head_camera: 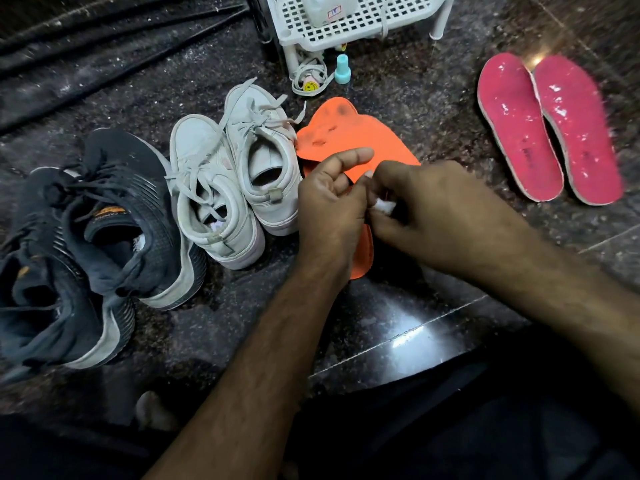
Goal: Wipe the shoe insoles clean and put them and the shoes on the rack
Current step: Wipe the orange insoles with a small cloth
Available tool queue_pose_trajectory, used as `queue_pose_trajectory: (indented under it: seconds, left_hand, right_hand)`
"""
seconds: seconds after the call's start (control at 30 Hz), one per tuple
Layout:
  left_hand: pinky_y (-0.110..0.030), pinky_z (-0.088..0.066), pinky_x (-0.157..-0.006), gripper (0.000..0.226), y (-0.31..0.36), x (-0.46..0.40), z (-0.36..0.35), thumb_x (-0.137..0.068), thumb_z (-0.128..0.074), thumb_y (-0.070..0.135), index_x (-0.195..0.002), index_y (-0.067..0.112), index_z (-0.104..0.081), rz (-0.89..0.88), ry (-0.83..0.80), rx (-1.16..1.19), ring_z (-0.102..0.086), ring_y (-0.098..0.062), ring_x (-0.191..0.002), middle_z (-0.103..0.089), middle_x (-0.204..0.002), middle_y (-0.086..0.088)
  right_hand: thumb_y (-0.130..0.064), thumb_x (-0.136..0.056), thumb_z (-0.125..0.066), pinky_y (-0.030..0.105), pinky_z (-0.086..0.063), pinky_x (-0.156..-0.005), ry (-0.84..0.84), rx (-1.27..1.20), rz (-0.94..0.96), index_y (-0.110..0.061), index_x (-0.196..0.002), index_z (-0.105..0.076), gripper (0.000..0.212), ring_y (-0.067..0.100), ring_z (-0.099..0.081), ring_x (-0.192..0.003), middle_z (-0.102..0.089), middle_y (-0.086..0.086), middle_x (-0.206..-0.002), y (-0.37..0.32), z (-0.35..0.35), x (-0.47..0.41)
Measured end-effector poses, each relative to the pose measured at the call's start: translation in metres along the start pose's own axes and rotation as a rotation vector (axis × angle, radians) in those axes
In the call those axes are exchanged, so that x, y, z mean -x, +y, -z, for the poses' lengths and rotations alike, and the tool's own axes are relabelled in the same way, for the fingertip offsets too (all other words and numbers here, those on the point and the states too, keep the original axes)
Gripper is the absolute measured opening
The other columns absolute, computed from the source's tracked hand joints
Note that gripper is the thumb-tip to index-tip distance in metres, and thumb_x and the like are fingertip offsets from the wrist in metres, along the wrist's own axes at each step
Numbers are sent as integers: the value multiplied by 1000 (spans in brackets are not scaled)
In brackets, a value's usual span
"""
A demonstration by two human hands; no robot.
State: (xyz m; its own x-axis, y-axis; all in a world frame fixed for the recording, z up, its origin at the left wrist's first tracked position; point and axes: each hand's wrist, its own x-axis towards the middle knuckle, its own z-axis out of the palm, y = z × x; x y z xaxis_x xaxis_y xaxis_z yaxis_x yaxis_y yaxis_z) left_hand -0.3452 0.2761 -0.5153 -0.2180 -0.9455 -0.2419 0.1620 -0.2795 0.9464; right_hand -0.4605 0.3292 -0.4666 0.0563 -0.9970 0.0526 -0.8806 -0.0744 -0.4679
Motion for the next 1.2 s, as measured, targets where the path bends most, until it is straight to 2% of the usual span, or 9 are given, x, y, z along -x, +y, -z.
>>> queue_pose_trajectory:
  seconds: [0.1, 0.27, 0.43, 0.53, 0.67, 0.83, 1.0, 1.13, 1.2]
  left_hand:
    - [-23, -50, -53, 23, 3, 2, 0, -95, -61, -2, -114, 12, -66, 16, -17, -25, -59, -9, -62, -70, -78, -2]
    - [-36, -57, -56, 23, 5, 5, 0, -97, -61, 2, -116, 15, -65, 48, -18, -11, -62, -14, -65, -72, -86, -7]
    - [-25, -50, -53, 26, 4, 3, -2, -93, -62, -4, -111, 15, -63, 22, 54, 1, -59, -10, -57, -68, -83, -13]
    - [-26, -49, -53, 32, 3, 3, -3, -91, -66, 0, -119, 15, -61, 32, 45, -25, -58, -14, -66, -66, -100, -17]
    - [-22, -47, -47, 36, 5, 3, -3, -92, -66, -2, -124, 14, -59, 45, 32, -18, -61, -8, -62, -68, -101, -10]
    - [-29, -49, -55, 37, 2, 2, -4, -89, -67, -4, -121, 14, -60, -2, 80, -37, -53, -8, -60, -61, -84, -2]
    - [-28, -51, -50, 42, 3, 4, -3, -88, -71, 1, -123, 18, -57, 18, 43, -45, -64, -15, -72, -71, -95, 0]
    - [-34, -51, -69, 38, 2, 3, -5, -87, -72, 3, -121, 17, -66, -5, -25, -50, -62, -19, -78, -74, -93, -1]
    - [-40, -42, -71, 27, -2, 1, -3, -84, -74, 11, -111, 16, -73, -29, -49, -75, -43, -26, -67, -63, -66, 7]
  right_hand:
    - [-39, -84, -58, 40, -54, -70, 26, 15, -95, -26, -95, -61, 18, 30, -66, -81, -67, 2, -80, 18, 10, -7]
    - [-35, -85, -63, 31, -41, -66, 87, 79, -181, -24, -90, -58, 12, 32, -64, -84, -67, 5, -81, 30, 22, -12]
    - [-41, -81, -53, 41, -54, -68, -25, -4, -17, -25, -93, -59, 21, 31, -66, -78, -68, 1, -77, 0, 2, 0]
    - [-36, -84, -62, 36, -52, -73, 23, 37, -110, -22, -96, -65, 19, 29, -66, -83, -70, 5, -84, 19, 14, -8]
    - [-33, -85, -65, 35, -48, -70, 134, 82, -202, -20, -94, -65, 16, 30, -65, -85, -70, 6, -84, 33, 29, -14]
    - [-32, -83, -65, 33, -44, -65, 13, 42, -13, -22, -90, -63, 13, 27, -65, -78, -64, -2, -73, 1, 8, -2]
    - [-33, -83, -73, 27, -32, -64, 61, 43, -150, -18, -87, -63, 18, 21, -59, -75, -57, -4, -73, 28, 30, -10]
    - [-32, -83, -71, 28, -36, -65, 114, 48, -149, -22, -86, -61, 14, 21, -59, -74, -60, -3, -73, 23, 28, -7]
    - [-31, -83, -67, 29, -40, -65, 87, 56, -55, -24, -88, -61, 11, 25, -64, -75, -64, -1, -74, 13, 16, -3]
